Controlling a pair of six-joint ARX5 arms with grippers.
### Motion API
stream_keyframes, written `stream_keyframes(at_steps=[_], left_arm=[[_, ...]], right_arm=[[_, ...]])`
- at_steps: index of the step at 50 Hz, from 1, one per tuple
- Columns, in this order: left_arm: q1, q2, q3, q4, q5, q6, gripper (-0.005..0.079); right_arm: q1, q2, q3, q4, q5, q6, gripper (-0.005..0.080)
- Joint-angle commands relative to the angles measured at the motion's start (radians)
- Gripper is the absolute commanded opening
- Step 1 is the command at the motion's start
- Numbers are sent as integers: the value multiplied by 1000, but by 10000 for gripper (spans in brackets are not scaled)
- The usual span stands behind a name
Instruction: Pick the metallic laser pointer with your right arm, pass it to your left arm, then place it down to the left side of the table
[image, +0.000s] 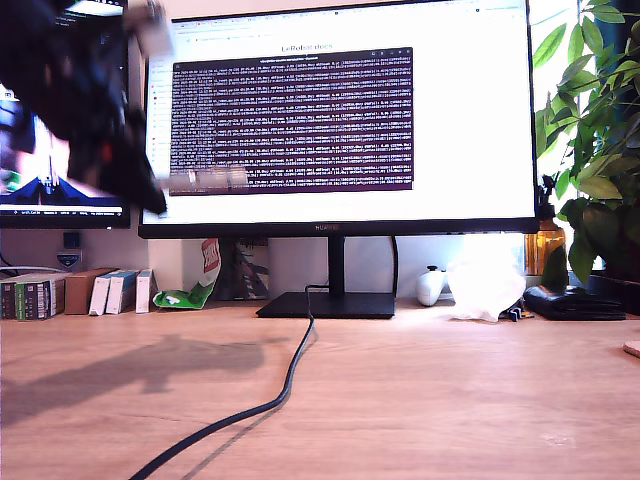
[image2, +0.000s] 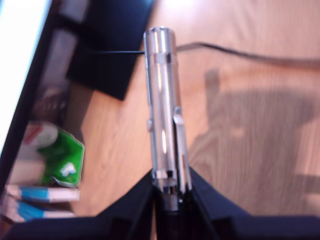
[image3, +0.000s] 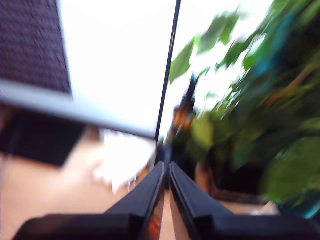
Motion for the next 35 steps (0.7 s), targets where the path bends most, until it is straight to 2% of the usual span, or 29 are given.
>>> stream_keyframes(at_steps=[1, 15, 23, 35], left_arm=[[25, 10, 34, -63, 48, -74, -24], [117, 24, 132, -254, 225, -256, -24], [137, 116, 205, -390, 243, -301, -24], [138, 306, 360, -582, 235, -309, -24]], right_arm=[[11, -43, -55, 10, 37, 1, -11], [56, -253, -234, -11, 62, -3, -11], [98, -375, -339, -22, 60, -6, -11], [139, -450, -364, -70, 61, -26, -11]])
